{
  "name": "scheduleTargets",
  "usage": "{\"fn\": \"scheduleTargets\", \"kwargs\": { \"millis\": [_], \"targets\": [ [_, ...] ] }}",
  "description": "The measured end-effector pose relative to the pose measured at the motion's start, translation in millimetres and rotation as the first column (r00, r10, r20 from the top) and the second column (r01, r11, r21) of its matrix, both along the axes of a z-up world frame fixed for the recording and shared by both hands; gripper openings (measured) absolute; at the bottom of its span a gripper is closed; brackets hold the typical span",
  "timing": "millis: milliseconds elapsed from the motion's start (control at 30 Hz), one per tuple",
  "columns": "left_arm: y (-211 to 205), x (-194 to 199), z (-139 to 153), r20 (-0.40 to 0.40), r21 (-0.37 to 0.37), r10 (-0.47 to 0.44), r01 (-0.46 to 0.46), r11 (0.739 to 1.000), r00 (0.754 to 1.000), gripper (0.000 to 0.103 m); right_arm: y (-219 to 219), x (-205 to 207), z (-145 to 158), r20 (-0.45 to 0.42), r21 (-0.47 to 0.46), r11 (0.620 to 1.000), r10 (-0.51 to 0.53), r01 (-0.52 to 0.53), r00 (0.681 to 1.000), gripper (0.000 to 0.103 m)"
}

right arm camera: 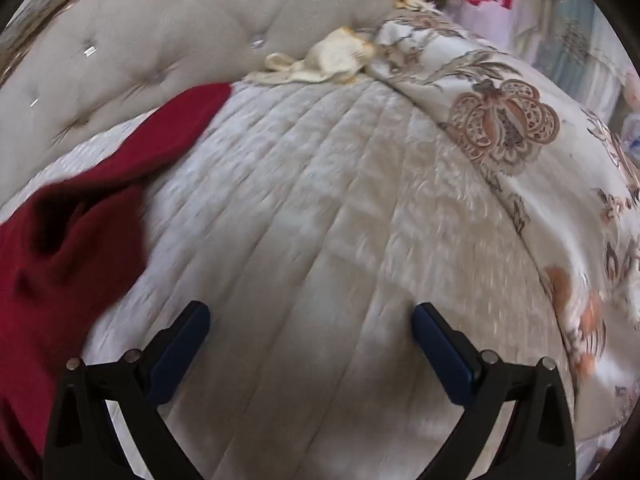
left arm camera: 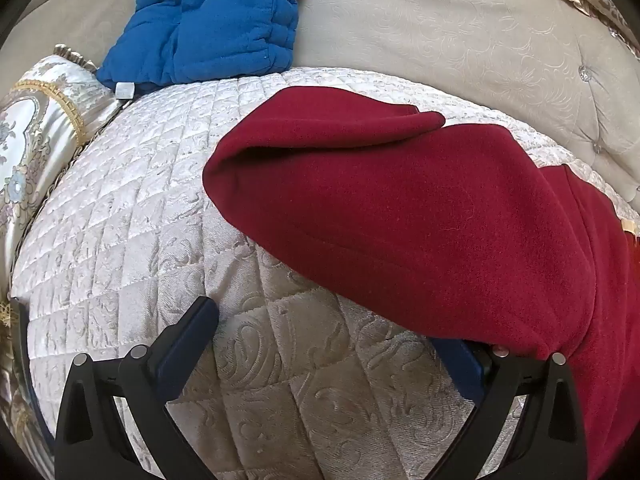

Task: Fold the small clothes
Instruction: 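Move both grippers over the dark red sweater to position above it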

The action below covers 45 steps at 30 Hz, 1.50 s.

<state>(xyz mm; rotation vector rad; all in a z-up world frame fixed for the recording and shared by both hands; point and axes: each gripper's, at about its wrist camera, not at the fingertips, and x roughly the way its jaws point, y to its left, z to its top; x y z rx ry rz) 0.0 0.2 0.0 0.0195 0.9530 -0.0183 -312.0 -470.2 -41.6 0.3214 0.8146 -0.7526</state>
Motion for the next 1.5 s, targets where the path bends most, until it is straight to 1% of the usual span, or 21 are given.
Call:
{"fn": "scheduleTargets", "kwargs": {
  "millis": [33,133,200,333,367,400,467,567,633,700,800,900,1033,1133,1233,1300,1367,1433,1500],
  "targets": [
    [0.1,0.1,0.0,-0.001,0.0,0.0,0.0,1.0,1.0,0.086,11.7,1.1,-0.3,0.01,-0.009,1.0,0.027,-0.027,1.0,0.103],
    [0.5,0.2,0.0,-0.001,0.0,0.0,0.0,1.0,1.0,0.086,49.7,-18.9,20.9,0.114,-0.006,0.996,0.086,-0.085,0.99,0.103],
    [1.1,0.5,0.2,-0.003,0.0,0.0,0.0,1.0,1.0,0.086,73.3,-26.3,33.6,0.16,-0.013,0.992,0.13,-0.129,0.979,0.103],
    [2.7,-1.8,3.5,-0.013,0.005,-0.01,0.01,1.0,1.0,0.085,124.4,-28.1,61.7,0.191,-0.068,0.972,0.232,-0.223,0.954,0.103],
    [0.5,-4.5,4.6,-0.011,0.01,-0.013,0.013,1.0,1.0,0.08,133.9,-28.9,64.7,0.199,-0.074,0.967,0.253,-0.243,0.947,0.103],
    [-0.7,-7.3,5.2,-0.007,0.013,-0.014,0.014,1.0,1.0,0.073,146.9,-27.5,68.3,0.205,-0.079,0.96,0.279,-0.268,0.938,0.103],
    [-3.1,-16.9,9.9,-0.006,0.015,-0.029,0.029,0.999,1.0,0.064,170.4,-22.9,72.1,0.201,-0.08,0.947,0.32,-0.31,0.926,0.103],
    [-5.6,-30.5,20.7,0.004,0.017,-0.055,0.055,0.998,0.998,0.057,196.8,-19.1,65.5,0.186,-0.07,0.931,0.364,-0.357,0.913,0.103],
    [-10.3,-40.8,34.2,0.033,0.004,-0.073,0.073,0.997,0.997,0.056,211.1,-7.8,59.4,0.164,-0.066,0.921,0.389,-0.383,0.907,0.103],
    [-14.4,-55.0,49.6,0.08,-0.001,-0.084,0.084,0.996,0.993,0.056,224.3,-1.6,56.8,0.155,-0.069,0.914,0.407,-0.401,0.9,0.103],
    [-17.5,-83.8,72.9,0.166,-0.004,-0.099,0.101,0.995,0.981,0.056,241.3,9.2,52.3,0.157,-0.067,0.898,0.441,-0.436,0.884,0.103],
    [-20.2,-101.8,88.6,0.214,-0.009,-0.118,0.123,0.992,0.97,0.056,259.4,19.4,52.8,0.132,-0.118,0.89,0.455,-0.441,0.881,0.103],
    [-31.7,-119.4,104.3,0.263,0.012,-0.148,0.15,0.989,0.953,0.056,277.6,31.1,61.5,0.118,-0.167,0.875,0.475,-0.455,0.872,0.103],
    [-38.3,-130.7,112.9,0.277,-0.022,-0.179,0.192,0.981,0.944,0.056,288.1,38.3,66.8,0.109,-0.202,0.873,0.471,-0.445,0.875,0.103],
    [-43.6,-135.8,116.1,0.297,-0.032,-0.207,0.226,0.974,0.932,0.056,292.2,41.5,66.6,0.093,-0.243,0.871,0.458,-0.426,0.884,0.103],
    [-49.7,-140.6,118.1,0.321,-0.019,-0.235,0.255,0.967,0.917,0.056,289.9,42.0,64.5,0.093,-0.253,0.872,0.453,-0.419,0.887,0.103],
    [-55.3,-143.5,117.5,0.334,-0.005,-0.25,0.266,0.964,0.909,0.056,287.2,45.6,63.8,0.099,-0.244,0.879,0.442,-0.409,0.892,0.103],
    [-59.1,-143.4,115.6,0.332,0.0,-0.254,0.269,0.963,0.908,0.056,281.8,49.2,62.7,0.102,-0.233,0.891,0.42,-0.389,0.902,0.103],
    [-60.0,-141.7,112.0,0.318,-0.012,-0.262,0.28,0.96,0.911,0.056,275.8,50.9,61.1,0.105,-0.229,0.901,0.4,-0.37,0.91,0.103]
  ]
}}
